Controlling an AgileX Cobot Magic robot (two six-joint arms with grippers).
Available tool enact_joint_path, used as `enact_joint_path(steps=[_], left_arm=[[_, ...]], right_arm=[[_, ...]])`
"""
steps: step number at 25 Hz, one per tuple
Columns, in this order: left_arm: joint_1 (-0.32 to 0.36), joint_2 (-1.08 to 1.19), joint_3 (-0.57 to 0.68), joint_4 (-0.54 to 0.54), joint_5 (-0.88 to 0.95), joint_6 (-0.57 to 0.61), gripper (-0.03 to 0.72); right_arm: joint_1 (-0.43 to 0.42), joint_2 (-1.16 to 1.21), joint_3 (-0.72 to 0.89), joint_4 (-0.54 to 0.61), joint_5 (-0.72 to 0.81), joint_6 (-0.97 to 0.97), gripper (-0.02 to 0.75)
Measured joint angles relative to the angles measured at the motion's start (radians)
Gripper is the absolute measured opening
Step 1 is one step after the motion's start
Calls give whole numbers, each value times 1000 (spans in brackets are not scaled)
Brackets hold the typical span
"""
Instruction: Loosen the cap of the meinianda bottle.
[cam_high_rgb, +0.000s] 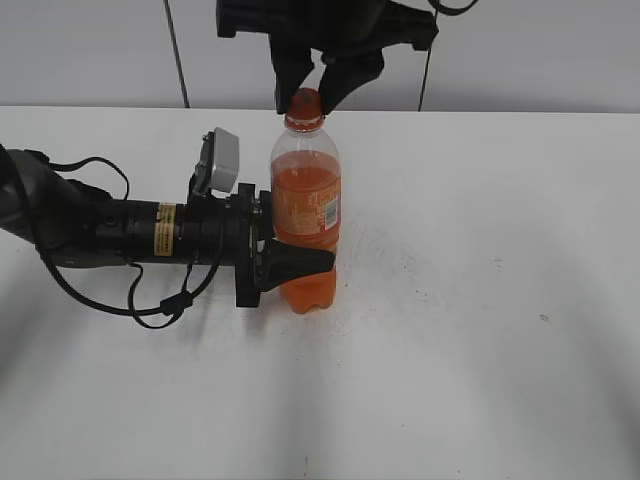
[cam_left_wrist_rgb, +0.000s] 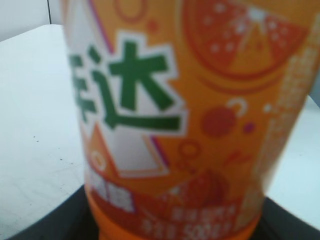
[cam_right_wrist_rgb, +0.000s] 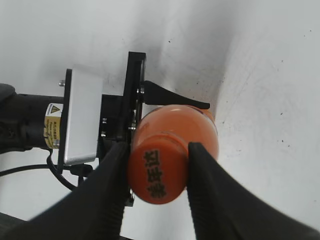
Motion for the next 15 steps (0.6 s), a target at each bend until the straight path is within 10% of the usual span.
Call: enact_joint_path(steps=[15], left_arm=[[0, 0, 0, 0, 0, 1, 400]], right_arm=[[0, 0, -1, 24, -1, -1022, 271]])
